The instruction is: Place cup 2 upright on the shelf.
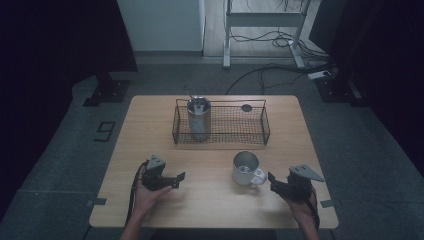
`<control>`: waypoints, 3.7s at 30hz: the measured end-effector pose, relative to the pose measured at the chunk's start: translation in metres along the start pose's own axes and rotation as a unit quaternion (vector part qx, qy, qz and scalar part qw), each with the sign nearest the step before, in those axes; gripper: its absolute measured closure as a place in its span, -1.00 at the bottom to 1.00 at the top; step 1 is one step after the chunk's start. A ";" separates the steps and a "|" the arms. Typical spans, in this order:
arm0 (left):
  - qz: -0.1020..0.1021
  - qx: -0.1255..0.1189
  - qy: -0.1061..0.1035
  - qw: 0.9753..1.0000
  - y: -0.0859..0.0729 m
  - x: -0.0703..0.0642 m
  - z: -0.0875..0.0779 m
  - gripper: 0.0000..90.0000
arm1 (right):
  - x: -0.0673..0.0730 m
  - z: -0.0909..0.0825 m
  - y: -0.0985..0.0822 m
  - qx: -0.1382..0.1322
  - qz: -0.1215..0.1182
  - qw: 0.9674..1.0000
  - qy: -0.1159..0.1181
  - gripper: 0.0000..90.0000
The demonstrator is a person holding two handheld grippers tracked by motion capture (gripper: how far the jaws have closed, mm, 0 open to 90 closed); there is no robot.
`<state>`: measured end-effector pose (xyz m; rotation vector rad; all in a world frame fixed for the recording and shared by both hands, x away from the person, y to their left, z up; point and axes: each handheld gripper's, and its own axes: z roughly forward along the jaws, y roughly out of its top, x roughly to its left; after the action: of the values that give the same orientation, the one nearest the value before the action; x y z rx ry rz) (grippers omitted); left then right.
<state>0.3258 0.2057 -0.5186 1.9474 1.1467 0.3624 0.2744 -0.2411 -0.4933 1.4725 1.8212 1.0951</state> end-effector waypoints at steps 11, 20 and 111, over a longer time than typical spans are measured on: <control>0.002 0.014 0.008 1.000 -0.005 0.003 0.004 -0.88 | 0.009 -0.015 0.012 -0.026 -0.003 0.999 0.025 -0.69; -0.005 0.019 0.002 1.000 -0.013 0.003 0.005 -0.86 | 0.025 -0.016 0.019 -0.027 -0.016 0.997 0.073 -0.76; 0.034 0.013 -0.016 0.999 0.000 -0.031 0.017 -0.75 | 0.065 0.031 0.033 0.021 -0.072 0.995 0.068 -0.85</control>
<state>0.3197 0.1712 -0.5245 2.0117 1.0707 0.3535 0.3004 -0.1685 -0.4765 1.2945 2.0209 1.1143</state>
